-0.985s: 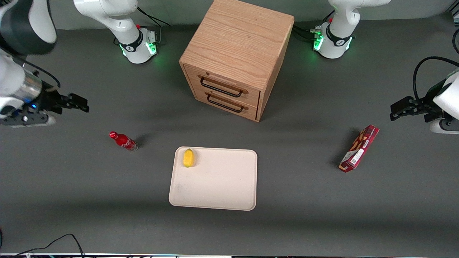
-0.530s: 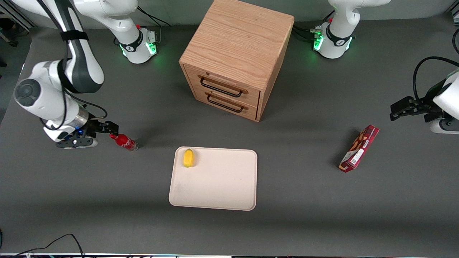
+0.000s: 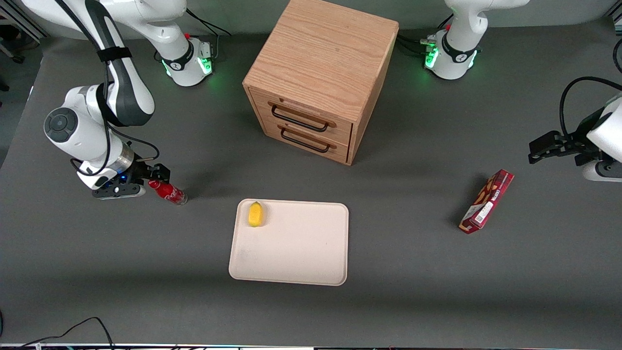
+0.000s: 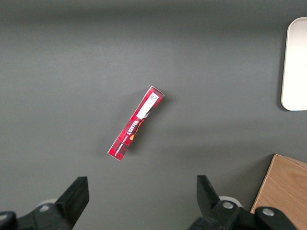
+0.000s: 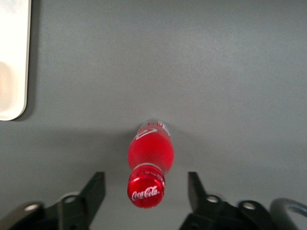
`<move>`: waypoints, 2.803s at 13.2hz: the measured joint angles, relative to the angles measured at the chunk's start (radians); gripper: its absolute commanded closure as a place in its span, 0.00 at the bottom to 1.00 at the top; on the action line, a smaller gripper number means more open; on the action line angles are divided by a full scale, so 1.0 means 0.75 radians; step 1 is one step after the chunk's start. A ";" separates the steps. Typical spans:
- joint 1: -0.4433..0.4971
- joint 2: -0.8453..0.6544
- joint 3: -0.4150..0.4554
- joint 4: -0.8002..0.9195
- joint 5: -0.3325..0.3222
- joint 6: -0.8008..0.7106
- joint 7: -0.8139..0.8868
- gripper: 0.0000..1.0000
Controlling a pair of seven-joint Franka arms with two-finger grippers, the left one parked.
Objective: Place coke bottle on tray
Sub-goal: 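Close the right gripper on the bottle's cap end and lift it, then carry the bottle over to the white tray beside the lemon, then lower the bottle onto the tray and open the right gripper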
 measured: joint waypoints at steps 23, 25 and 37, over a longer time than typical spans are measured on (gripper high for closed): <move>0.285 0.632 0.009 1.542 -0.004 -1.103 0.471 1.00; 0.367 0.748 -0.006 1.565 -0.005 -0.951 0.552 1.00; 0.483 1.022 -0.064 1.599 -0.005 -0.542 0.747 0.06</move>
